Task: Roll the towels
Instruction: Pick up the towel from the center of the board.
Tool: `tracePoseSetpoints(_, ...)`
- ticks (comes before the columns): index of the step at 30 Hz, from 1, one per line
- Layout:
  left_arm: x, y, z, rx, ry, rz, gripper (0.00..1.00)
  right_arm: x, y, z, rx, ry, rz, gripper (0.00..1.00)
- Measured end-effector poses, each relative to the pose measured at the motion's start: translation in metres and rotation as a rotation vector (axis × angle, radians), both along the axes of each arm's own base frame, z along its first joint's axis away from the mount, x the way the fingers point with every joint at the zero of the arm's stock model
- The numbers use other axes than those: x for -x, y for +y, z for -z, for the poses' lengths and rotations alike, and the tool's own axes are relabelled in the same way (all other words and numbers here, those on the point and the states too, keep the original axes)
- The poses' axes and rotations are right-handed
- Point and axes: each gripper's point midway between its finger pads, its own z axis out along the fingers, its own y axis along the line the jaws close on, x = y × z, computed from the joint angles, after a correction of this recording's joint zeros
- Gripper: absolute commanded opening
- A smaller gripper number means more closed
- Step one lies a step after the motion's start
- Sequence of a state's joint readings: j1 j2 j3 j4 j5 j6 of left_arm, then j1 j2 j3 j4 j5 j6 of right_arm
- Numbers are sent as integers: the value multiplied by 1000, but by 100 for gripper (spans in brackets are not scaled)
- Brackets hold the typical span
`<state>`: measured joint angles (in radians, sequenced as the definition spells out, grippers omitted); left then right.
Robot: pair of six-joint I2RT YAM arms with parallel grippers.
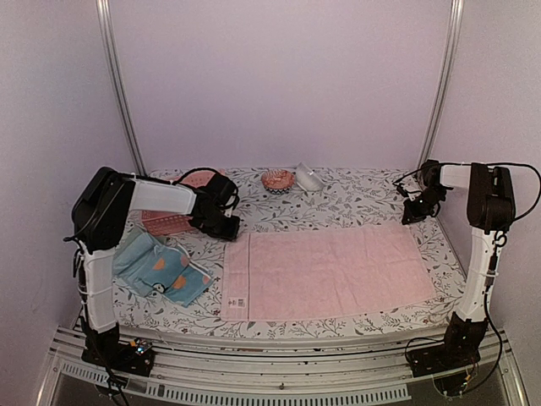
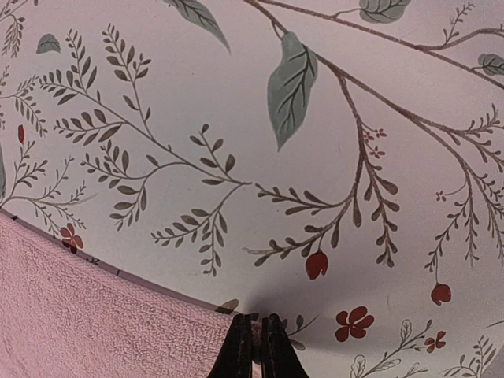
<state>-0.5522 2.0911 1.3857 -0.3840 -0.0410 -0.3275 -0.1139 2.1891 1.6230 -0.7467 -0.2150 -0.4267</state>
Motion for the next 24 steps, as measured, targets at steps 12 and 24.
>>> tracePoseSetpoints(12,-2,7,-4,-55,-50,-15,0,-2,-1,-4,7,-5,-8,2)
tracePoseSetpoints(24,0,7,-92,76,-270,-26,0,-29,-4,-41,-8,-107,-43,2)
